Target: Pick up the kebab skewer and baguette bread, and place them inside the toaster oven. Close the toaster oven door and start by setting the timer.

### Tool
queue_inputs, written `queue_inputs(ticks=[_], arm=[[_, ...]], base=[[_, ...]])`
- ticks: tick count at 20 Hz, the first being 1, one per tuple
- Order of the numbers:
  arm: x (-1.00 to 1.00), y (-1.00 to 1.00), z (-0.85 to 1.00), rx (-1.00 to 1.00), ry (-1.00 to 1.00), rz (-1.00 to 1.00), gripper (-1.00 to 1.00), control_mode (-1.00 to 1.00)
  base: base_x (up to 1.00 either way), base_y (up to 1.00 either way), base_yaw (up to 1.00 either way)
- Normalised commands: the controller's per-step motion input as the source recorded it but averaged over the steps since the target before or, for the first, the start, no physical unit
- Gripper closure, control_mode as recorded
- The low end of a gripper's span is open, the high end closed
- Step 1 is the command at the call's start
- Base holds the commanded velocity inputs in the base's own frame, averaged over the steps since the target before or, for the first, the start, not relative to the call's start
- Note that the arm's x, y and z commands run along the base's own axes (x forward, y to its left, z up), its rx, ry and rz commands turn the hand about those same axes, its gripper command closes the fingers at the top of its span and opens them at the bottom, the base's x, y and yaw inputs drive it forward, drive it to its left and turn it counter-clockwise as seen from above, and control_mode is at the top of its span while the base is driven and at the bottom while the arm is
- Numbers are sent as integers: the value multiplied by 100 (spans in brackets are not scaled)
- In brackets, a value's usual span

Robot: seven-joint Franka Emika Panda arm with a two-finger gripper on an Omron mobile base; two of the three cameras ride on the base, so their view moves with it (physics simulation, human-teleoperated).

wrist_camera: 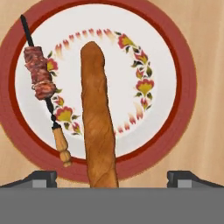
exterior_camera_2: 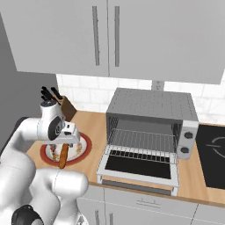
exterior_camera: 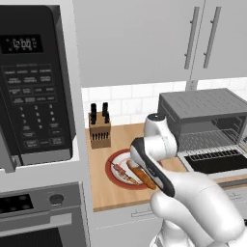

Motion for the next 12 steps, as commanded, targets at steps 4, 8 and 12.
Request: queue_inputs(ticks=[4, 8, 12], arm=[[7, 41, -8, 0, 15, 1, -100, -100], [7, 1, -31, 0, 0, 0, -100, -100], [18, 1, -36, 0, 0, -2, -100, -100]], base=[[0, 0, 0], [0, 0, 0], [0, 0, 0]])
